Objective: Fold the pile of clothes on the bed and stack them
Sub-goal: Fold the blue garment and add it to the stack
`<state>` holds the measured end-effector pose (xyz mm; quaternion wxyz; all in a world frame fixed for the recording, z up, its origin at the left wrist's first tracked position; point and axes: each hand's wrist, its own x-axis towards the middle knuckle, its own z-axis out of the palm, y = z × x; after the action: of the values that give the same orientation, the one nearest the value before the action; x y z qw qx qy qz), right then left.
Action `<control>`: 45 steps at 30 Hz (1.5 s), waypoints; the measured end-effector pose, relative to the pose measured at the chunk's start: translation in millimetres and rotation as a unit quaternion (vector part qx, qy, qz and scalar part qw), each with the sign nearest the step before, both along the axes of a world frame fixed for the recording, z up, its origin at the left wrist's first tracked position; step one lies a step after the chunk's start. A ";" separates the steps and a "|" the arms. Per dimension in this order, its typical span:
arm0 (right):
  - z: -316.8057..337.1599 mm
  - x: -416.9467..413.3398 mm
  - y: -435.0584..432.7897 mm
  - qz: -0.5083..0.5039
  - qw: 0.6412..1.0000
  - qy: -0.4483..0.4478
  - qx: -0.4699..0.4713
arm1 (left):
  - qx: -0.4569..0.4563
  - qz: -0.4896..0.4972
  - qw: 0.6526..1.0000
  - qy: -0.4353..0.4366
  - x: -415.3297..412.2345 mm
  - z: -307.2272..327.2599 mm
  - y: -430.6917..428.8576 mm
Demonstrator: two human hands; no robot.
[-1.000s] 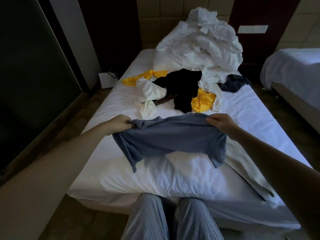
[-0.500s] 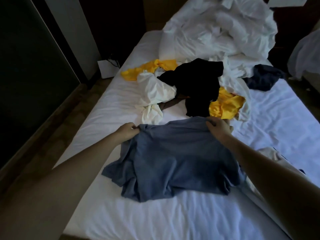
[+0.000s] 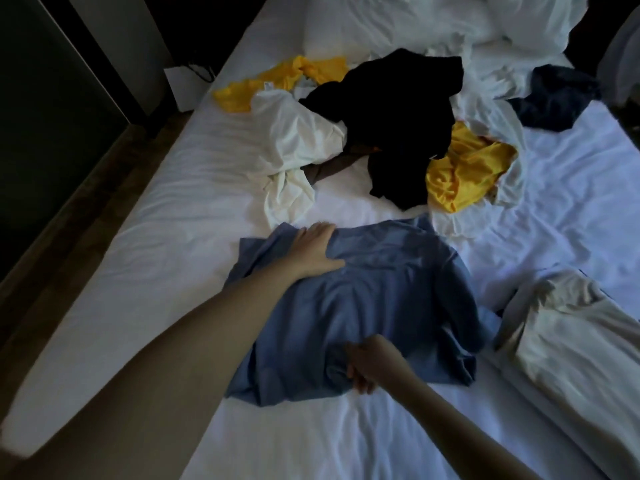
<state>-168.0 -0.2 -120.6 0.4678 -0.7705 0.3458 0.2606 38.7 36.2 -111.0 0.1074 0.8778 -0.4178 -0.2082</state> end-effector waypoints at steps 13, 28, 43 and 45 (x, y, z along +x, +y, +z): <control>-10.8 -39.8 58.8 -0.349 0.908 -0.233 -0.014 | 0.068 0.204 0.914 0.345 -17.2 -2.5 8.9; -9.8 -54.2 95.7 -0.562 0.754 -0.213 0.267 | -0.046 0.351 0.784 0.510 -132.9 4.5 100.1; 164.3 -106.0 -9.2 -0.420 0.808 -0.368 0.187 | -0.347 0.397 0.665 0.529 -131.4 164.9 133.9; 184.3 -107.1 -17.2 -0.383 0.859 -0.318 0.122 | -0.301 0.375 0.717 0.505 -128.4 184.4 142.8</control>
<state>-275.1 -17.4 63.6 0.7056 -0.5551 0.4111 -0.1578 -89.8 179.1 73.4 0.6300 0.6486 0.0207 -0.4266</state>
